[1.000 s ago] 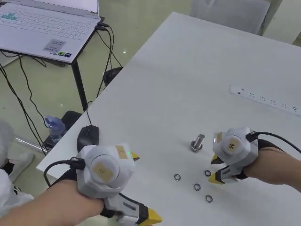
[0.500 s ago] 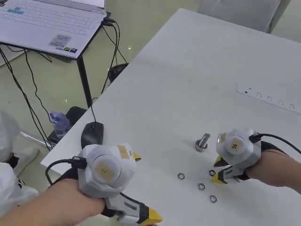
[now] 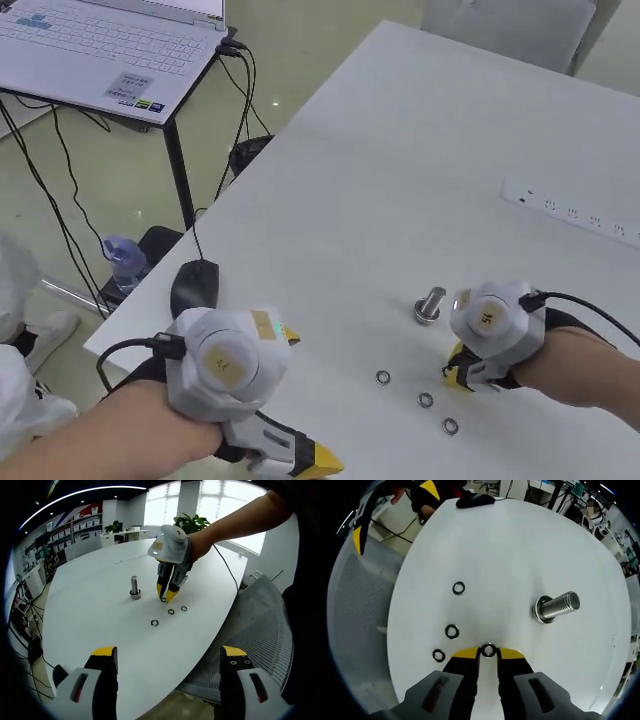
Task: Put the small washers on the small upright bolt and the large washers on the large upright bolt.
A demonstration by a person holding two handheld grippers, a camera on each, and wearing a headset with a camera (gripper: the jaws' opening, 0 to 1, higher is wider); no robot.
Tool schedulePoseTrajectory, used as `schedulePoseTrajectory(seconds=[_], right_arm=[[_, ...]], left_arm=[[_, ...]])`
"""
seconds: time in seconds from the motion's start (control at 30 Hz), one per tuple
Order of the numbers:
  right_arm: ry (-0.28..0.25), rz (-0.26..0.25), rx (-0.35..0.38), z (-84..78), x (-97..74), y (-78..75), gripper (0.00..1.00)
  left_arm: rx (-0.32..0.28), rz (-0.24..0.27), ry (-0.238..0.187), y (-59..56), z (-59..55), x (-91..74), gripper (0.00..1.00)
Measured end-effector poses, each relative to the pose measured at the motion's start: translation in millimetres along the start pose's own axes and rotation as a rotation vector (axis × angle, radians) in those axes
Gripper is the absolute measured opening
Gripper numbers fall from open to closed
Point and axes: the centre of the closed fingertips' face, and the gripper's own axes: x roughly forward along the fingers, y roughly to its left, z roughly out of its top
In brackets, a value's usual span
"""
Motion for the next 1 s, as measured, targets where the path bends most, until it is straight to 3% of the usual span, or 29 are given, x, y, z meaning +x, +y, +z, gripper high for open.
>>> schedulePoseTrajectory(seconds=[0.2,0.47,0.8,1.0], right_arm=[[0.03,-0.002,-0.016,-0.1,0.6,0.6,0.15],[0.008,0.007,0.061,-0.8,-1.0,-2.6,0.13],[0.016,0.008,0.058,0.5,-1.4,-2.1,0.13],[-0.003,0.005,0.074,2.3,-11.6,-2.2,0.13]], left_arm=[[0.003,-0.008,0.008,-4.6,-3.1,-0.1,0.81],[0.006,-0.009,0.007,-6.0,-1.8,-0.9,0.8],[0.006,-0.008,0.017,-6.3,-3.8,-2.0,0.78],[0.009,-0.003,0.012,-3.7,0.2,-1.8,0.78]])
